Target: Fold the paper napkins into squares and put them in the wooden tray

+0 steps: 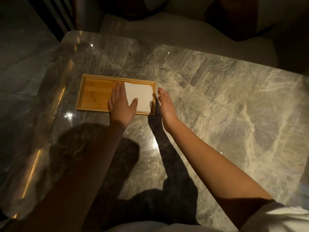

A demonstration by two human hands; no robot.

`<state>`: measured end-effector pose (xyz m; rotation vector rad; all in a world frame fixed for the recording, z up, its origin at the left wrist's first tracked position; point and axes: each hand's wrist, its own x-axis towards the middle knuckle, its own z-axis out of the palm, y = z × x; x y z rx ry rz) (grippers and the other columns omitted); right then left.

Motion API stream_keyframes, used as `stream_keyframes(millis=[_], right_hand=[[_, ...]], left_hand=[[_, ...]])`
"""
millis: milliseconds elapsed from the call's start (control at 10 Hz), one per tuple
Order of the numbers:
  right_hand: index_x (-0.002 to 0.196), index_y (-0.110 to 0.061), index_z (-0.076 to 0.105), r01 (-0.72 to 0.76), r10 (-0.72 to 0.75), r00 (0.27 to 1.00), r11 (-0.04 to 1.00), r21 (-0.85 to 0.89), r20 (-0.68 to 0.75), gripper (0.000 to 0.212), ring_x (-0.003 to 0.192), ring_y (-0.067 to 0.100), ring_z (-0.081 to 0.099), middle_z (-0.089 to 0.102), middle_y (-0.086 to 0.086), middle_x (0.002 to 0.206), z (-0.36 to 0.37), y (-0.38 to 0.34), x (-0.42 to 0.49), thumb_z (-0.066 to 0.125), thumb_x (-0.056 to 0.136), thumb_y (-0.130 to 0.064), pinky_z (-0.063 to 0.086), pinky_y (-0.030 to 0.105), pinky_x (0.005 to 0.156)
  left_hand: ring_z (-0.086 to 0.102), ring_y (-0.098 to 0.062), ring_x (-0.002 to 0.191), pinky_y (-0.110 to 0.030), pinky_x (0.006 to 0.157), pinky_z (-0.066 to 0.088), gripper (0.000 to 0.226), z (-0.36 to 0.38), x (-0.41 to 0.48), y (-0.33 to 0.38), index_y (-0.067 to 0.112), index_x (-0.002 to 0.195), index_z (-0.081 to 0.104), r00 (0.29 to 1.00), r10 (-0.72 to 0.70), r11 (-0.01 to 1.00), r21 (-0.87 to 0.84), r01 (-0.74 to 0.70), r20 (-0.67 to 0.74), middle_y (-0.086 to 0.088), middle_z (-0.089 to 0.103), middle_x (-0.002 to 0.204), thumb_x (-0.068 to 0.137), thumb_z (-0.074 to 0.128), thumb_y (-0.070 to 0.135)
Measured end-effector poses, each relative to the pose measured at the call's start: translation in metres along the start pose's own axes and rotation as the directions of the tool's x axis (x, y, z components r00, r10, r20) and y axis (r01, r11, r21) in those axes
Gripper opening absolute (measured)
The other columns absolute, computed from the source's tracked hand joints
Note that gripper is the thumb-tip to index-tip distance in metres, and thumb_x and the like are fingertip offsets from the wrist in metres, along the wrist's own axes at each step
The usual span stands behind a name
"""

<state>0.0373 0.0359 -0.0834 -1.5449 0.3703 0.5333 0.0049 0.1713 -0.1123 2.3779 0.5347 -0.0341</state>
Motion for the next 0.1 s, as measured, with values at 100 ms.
stream_keyframes(millis=[100], right_hand=[[0.146, -0.017, 0.032, 0.101, -0.100, 0.995, 0.983, -0.152, 0.017, 0.045, 0.129, 0.002, 0.037, 0.037, -0.005, 0.148, -0.0114, -0.0020, -0.0156, 0.030, 0.104, -0.030, 0.030, 0.011, 0.104]], left_hand=[[-0.003, -0.023, 0.147, -0.048, 0.116, 0.000, 0.070, -0.0143, -0.0110, 0.0135, 0.019, 0.149, 0.006, 0.994, 0.107, 0.987, 0.119, -0.105, -0.014, -0.003, 0.001, 0.160, 0.094, 0.044, 0.040]])
